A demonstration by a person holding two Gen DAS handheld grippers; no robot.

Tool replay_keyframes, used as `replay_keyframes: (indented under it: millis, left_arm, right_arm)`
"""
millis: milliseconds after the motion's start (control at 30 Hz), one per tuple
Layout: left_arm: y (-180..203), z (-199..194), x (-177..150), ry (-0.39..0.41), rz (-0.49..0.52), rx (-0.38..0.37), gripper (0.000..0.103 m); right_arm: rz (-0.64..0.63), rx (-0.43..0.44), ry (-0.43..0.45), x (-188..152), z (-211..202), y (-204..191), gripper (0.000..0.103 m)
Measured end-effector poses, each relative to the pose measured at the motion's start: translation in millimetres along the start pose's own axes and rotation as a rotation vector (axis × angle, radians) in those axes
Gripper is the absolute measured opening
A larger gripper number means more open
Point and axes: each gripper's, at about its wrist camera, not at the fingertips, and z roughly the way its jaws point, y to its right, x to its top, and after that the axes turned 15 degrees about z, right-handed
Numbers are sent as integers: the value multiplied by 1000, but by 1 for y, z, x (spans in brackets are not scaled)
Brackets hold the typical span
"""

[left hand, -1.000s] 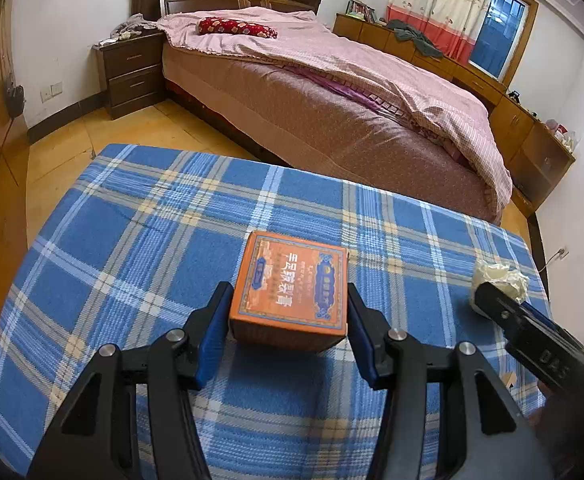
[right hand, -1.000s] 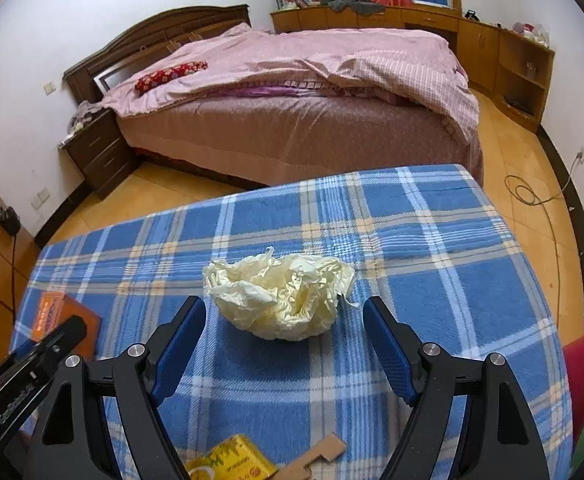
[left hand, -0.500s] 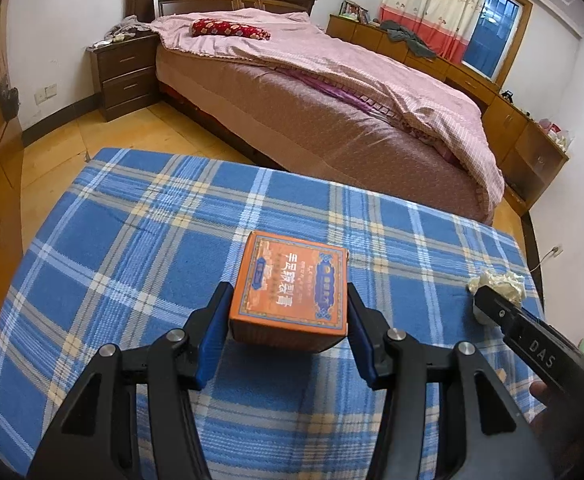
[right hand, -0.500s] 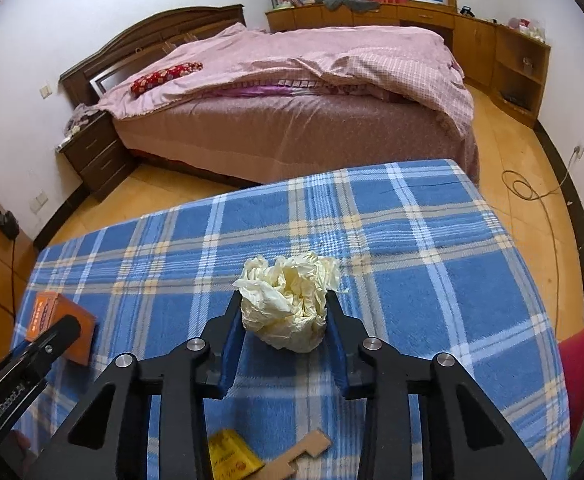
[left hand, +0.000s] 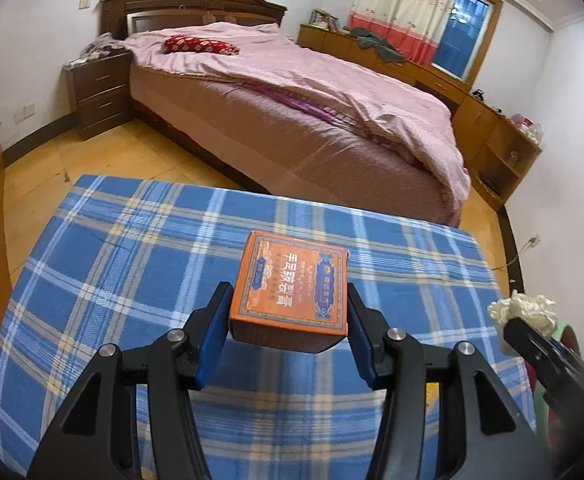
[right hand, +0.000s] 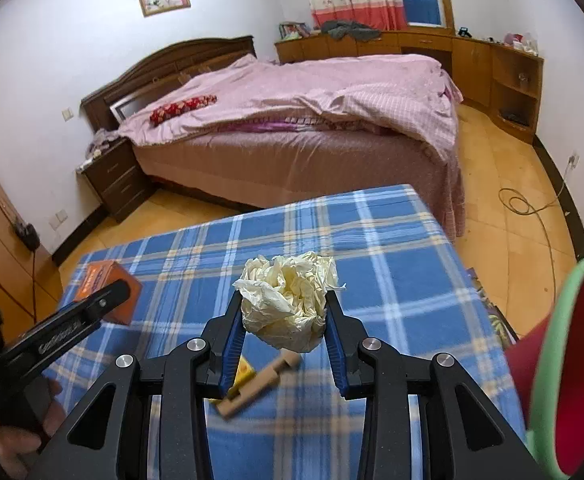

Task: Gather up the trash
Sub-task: 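Carry the white paper with the right tool while the left tool carries the orange box toward the bin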

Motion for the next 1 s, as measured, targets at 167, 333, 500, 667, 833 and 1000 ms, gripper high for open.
replay_keyframes:
  millis: [167,333,500,667,833,1000]
  left_arm:
    - [14,-15,3,23,34,-22,55]
    - [24,-33,1,49,46,-34,55]
    - [39,-51,-6,55,57,-60,55]
    - [60,-69,-15,60,73,-90,55]
    - [85,-84,-24,62,100,-129,55]
    - [110,-93,-28,64,139,-147,55]
  right_arm:
    - [16,6,27,-6,-29,14,37]
    - [45,1,56,-9,-56,30,37]
    - [73,1,94,-14,-85,47,37]
    - [98,-4,125,-20,-110,65,37]
    - [128,-18,145,-28,-131,85,37]
    - [165,-38,167,-34,-152,108,37]
